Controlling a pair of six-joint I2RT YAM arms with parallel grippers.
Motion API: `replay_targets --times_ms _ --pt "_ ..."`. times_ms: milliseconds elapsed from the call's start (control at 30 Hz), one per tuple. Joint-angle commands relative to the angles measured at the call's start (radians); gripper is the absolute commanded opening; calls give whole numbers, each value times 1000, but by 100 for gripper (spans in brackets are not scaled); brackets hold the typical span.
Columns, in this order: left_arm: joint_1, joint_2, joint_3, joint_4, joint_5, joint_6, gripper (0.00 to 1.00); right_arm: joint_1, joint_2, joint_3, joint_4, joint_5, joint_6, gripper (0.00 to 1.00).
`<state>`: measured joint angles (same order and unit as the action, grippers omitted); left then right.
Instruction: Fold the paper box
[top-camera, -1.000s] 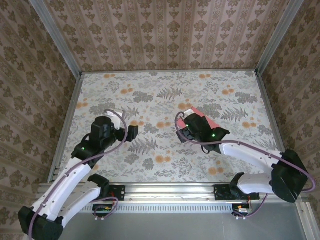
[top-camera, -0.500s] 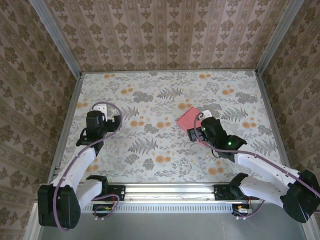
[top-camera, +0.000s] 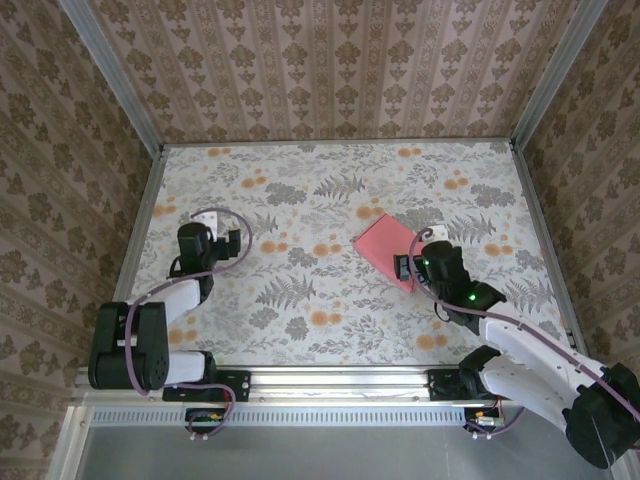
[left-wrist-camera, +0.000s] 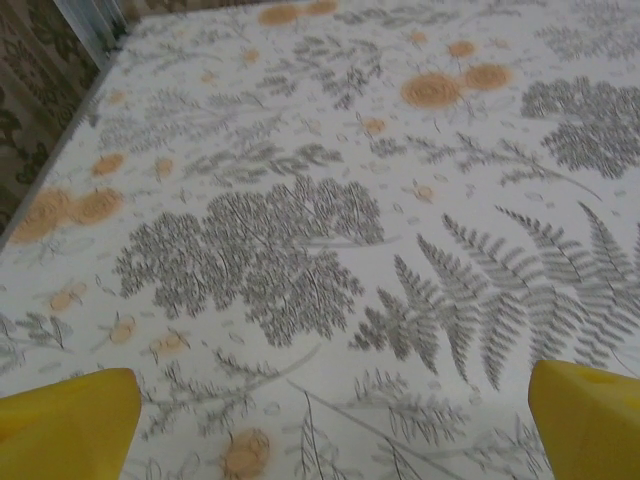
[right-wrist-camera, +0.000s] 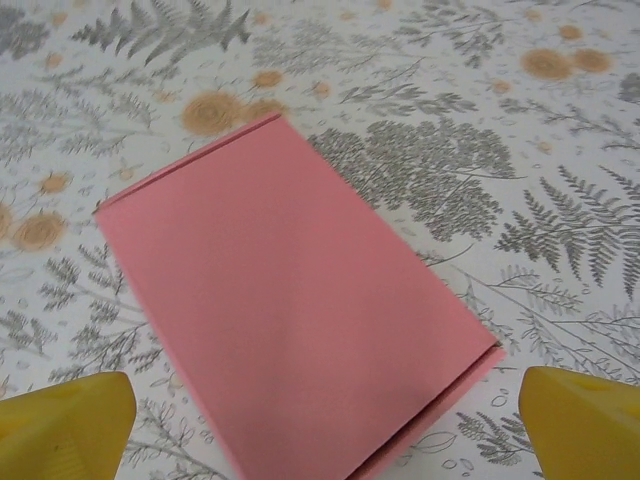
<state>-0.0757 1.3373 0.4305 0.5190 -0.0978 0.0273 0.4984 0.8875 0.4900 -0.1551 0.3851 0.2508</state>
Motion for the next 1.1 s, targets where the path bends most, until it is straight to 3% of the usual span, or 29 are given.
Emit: replay_targets --times_ms 0,167,333,533,867,1067 --pt "18 56 -10 192 23 42 100 -40 -23 -11 57 7 12 100" --pt "21 163 -18 316 17 54 100 -137 -10 -19 105 0 -16 100" --pt "62 213 -35 387 73 23 100 -296 40 -21 190 -63 -2 100" --pt "75 213 -33 382 114 22 100 -414 171 -35 371 -57 -62 100" --pt "82 213 -33 382 146 24 100 -460 445 -60 752 -67 -162 100" --pt "78 214 -32 377 148 29 100 -466 581 -118 1017 -169 -179 100"
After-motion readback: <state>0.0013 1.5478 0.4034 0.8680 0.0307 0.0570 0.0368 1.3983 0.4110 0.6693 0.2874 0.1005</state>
